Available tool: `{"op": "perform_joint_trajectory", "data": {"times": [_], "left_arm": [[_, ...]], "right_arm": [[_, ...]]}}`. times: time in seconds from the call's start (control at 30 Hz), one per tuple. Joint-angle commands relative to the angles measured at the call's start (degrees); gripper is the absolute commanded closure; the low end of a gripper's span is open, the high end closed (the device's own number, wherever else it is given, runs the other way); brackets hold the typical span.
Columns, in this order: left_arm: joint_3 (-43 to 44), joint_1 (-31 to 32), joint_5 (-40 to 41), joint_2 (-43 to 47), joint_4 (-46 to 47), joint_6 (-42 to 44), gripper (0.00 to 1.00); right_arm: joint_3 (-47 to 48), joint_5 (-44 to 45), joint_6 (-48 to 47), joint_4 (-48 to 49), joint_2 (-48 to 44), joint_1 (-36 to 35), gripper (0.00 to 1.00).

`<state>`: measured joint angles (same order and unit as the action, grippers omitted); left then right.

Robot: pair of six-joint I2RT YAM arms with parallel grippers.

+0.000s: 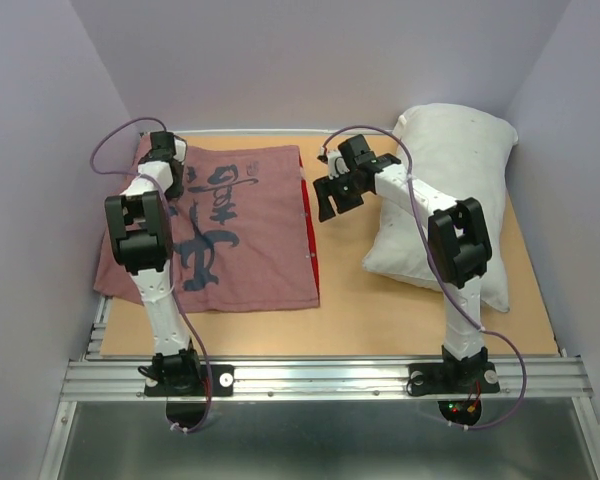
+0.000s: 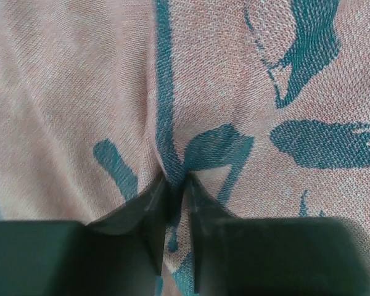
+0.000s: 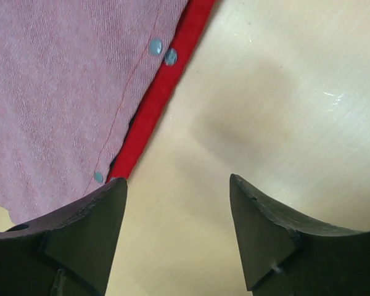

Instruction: Put the pillow into the pillowcase

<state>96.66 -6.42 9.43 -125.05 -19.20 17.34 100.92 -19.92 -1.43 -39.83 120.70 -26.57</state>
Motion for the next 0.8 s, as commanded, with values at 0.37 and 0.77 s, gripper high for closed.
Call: {"op": "perform_joint_trajectory", "data": {"times": [0.37, 0.77], "left_arm": [[-15.18, 18.94, -12.52, 32.23, 6.28, -12.31, 0.29], [-9.75, 42.97, 8.23, 18.81, 7.17, -28.15, 0.42]], "right_arm": [[1.9, -0.9, 8.28, 1.69, -3.64, 3.19, 0.47], [1.03, -3.72, 9.34, 1.69, -7.85, 8.72, 0.49]]}}
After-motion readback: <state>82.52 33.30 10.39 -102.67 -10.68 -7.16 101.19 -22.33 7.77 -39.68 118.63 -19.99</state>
